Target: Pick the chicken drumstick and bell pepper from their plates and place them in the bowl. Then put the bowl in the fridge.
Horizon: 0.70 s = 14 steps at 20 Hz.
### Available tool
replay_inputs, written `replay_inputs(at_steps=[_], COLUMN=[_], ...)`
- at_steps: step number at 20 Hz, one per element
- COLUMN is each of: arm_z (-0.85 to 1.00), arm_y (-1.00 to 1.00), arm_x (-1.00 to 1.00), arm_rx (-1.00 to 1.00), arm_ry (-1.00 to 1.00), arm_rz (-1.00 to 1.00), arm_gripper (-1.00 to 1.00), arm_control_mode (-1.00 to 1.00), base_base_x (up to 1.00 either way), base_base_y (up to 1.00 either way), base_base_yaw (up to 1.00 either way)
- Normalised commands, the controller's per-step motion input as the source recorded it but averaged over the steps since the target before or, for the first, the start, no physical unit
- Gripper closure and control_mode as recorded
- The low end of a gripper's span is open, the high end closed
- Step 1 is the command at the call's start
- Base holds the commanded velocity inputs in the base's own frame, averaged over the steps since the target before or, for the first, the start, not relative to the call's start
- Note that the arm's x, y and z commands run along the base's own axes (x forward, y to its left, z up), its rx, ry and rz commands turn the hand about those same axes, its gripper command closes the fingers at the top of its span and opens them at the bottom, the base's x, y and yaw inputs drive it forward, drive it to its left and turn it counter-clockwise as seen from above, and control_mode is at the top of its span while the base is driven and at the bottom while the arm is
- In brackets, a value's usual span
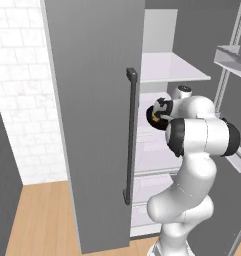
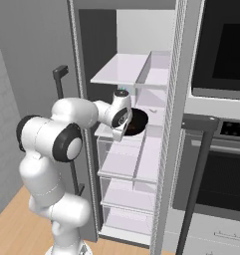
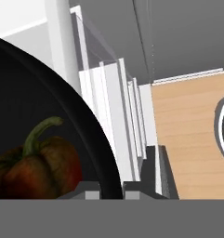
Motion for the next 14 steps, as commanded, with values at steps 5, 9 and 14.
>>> replay_inputs(at_steps=[5, 9, 14], arm_z=[-0.2, -0.14, -0.15], arm_y=[-0.06, -0.08, -0.08], arm_x=[0.32, 0.37, 0.39], arm_rx=[0.0, 0.0, 0.0], arm_ry=[0.0, 0.0, 0.02], arm_rz=[0.03, 0.02, 0.0], arm_gripper=[1.0, 1.0, 1.0], arm_control_mode=[-1.0, -1.0, -1.0], base_base_x=[0.0, 0.0, 0.0], base_base_y=[0.0, 0.0, 0.0], base_base_yaw=[0.0, 0.0, 0.0])
